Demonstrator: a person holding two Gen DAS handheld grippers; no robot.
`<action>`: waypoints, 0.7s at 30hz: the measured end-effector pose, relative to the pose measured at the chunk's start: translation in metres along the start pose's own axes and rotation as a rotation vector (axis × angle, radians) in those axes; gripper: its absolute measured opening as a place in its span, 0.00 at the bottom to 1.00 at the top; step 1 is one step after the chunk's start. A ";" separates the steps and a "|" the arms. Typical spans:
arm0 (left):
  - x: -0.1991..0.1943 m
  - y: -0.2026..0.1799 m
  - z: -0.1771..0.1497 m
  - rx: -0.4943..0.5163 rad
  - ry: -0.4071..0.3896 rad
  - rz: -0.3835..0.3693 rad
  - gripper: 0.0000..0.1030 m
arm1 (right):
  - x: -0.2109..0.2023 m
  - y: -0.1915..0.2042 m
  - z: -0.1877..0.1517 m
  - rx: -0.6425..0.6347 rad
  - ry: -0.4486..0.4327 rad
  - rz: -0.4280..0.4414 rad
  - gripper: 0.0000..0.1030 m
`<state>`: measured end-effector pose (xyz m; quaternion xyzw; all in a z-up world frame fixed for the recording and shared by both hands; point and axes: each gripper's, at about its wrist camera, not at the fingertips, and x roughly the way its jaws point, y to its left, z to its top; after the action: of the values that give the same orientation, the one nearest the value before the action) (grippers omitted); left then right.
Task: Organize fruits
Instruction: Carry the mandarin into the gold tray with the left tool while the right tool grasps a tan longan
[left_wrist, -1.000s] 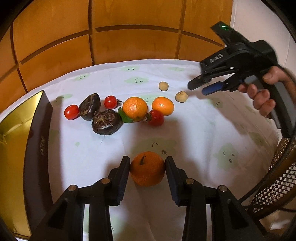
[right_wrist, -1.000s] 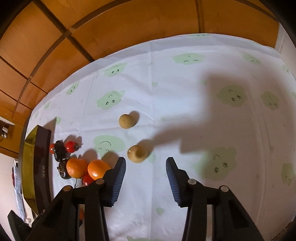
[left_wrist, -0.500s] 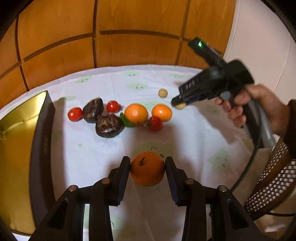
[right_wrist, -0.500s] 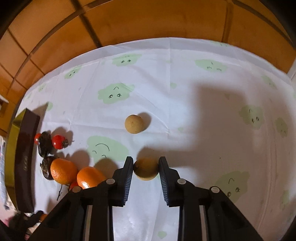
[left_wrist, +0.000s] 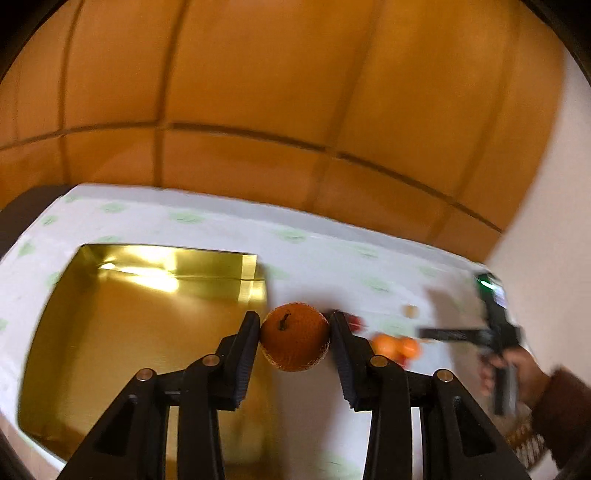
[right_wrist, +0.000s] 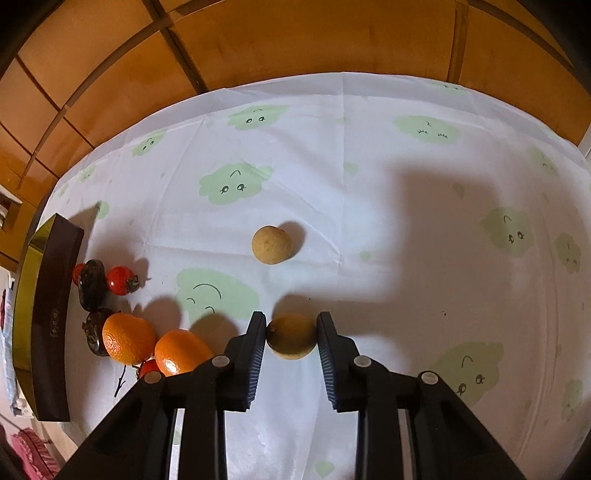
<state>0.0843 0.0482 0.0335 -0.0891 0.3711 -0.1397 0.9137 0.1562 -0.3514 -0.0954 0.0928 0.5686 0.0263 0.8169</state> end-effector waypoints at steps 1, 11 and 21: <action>0.006 0.010 0.004 -0.028 0.007 0.015 0.38 | 0.000 0.002 -0.001 -0.010 0.000 -0.007 0.28; 0.102 0.057 0.026 -0.116 0.140 0.109 0.38 | 0.001 0.012 -0.003 -0.074 -0.009 -0.056 0.27; 0.139 0.057 0.027 -0.111 0.182 0.174 0.39 | 0.000 0.016 -0.006 -0.111 -0.025 -0.078 0.27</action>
<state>0.2093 0.0586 -0.0534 -0.0940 0.4661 -0.0467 0.8785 0.1512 -0.3351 -0.0945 0.0254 0.5594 0.0246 0.8282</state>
